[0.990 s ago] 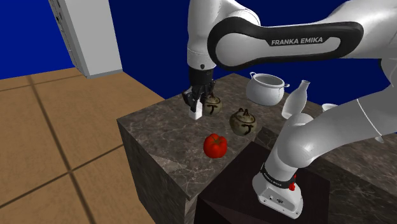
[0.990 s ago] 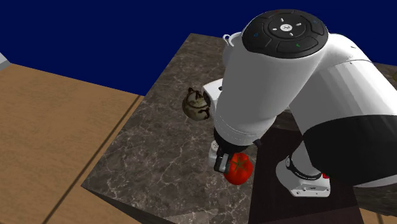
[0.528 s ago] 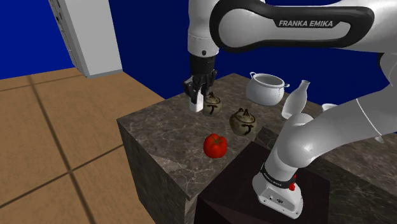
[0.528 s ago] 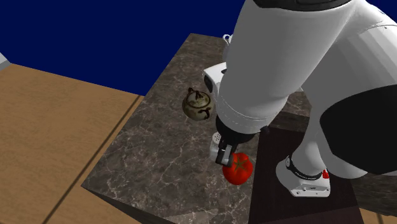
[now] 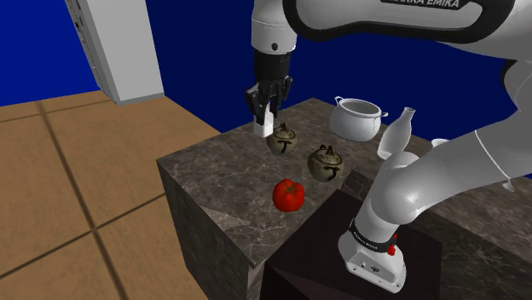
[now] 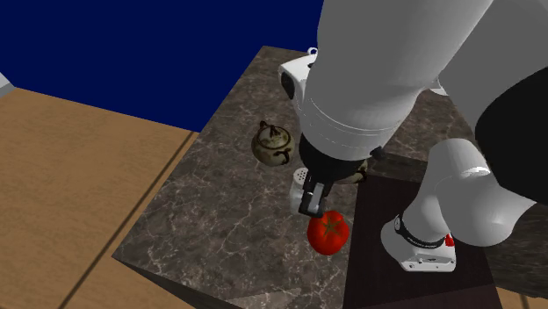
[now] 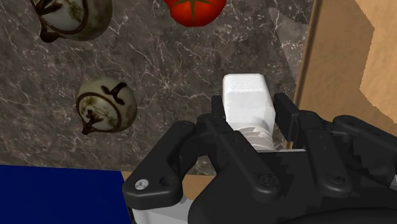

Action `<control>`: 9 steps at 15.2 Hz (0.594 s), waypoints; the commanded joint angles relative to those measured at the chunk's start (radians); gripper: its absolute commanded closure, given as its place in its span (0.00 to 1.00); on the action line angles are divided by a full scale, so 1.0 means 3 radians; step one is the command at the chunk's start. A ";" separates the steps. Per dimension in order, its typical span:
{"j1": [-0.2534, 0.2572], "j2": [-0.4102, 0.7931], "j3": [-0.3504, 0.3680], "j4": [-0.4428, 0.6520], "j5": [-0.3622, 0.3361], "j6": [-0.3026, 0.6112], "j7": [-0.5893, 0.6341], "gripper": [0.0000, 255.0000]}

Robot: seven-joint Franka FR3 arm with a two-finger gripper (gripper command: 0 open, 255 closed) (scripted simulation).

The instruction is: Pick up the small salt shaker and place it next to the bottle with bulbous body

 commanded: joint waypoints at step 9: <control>-0.0032 -0.0160 -0.0246 0.0159 -0.0089 -0.0320 -0.0252 1.00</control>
